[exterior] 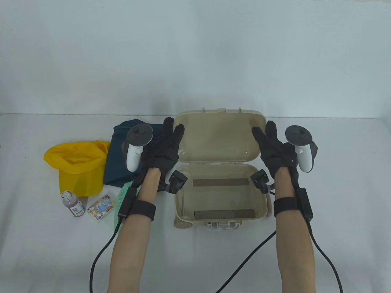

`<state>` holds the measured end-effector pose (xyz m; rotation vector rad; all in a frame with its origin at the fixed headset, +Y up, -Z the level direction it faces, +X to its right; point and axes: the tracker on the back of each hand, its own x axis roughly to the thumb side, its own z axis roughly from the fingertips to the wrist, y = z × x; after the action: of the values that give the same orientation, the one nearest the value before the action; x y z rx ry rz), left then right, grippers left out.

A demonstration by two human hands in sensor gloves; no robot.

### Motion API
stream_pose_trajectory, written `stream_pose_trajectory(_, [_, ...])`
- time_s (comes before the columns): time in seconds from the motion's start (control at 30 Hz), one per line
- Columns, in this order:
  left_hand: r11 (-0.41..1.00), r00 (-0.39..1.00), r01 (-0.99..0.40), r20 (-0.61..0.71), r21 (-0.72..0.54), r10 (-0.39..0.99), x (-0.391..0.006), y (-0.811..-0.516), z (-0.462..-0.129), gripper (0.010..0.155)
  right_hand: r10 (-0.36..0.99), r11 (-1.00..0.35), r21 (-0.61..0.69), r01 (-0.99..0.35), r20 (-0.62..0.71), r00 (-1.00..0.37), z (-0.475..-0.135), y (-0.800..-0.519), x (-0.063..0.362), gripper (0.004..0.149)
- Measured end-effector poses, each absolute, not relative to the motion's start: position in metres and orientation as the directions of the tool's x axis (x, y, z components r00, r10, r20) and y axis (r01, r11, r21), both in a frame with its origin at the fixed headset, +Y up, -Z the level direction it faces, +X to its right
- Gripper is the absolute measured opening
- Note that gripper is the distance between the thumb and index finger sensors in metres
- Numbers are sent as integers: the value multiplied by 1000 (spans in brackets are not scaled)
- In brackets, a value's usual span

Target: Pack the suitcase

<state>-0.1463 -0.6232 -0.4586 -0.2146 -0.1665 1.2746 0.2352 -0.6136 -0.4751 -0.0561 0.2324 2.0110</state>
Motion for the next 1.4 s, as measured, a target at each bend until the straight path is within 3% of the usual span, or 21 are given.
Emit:
stream_pose_trajectory(0.17, [437,427,-870,93,-227,899,-155,-603,-430,86,800,-593,99,-799,-37,-599,-446,-589,238,88])
stream_pose_trajectory(0.3, [779,747,-611,225,-141,626,-154,-596,-386,86,569,-822,128,-556,115,-814,-407,-580,223,77])
stream_pose_trajectory(0.43, [929,885,-356,284,-102,370,-154,-608,-348,86,375,-926,139,-351,243,-894,-371,-588,208,73])
stream_pose_trajectory(0.57, [959,920,-262,274,-104,281,-169,-634,-320,86,275,-956,198,-219,328,-904,-345,-611,196,67])
stream_pose_trajectory(0.7, [973,939,-199,261,-115,223,-185,-657,-300,86,90,-977,213,-8,381,-920,-327,-643,184,68])
stream_pose_trajectory(0.83, [991,960,-108,252,-82,125,-194,-666,-291,86,-51,-965,213,154,422,-905,-318,-672,176,69])
stream_pose_trajectory(0.9, [989,958,-121,249,-86,139,-196,-668,-291,87,-129,-956,186,227,429,-894,-317,-684,174,66])
stream_pose_trajectory(1.1, [982,953,-152,247,-113,176,-197,-672,-292,87,-267,-947,49,318,436,-859,-315,-704,168,43])
stream_pose_trajectory(1.4, [977,951,-175,238,-118,199,-204,-673,-292,87,-203,-947,152,282,397,-895,-328,-700,173,42])
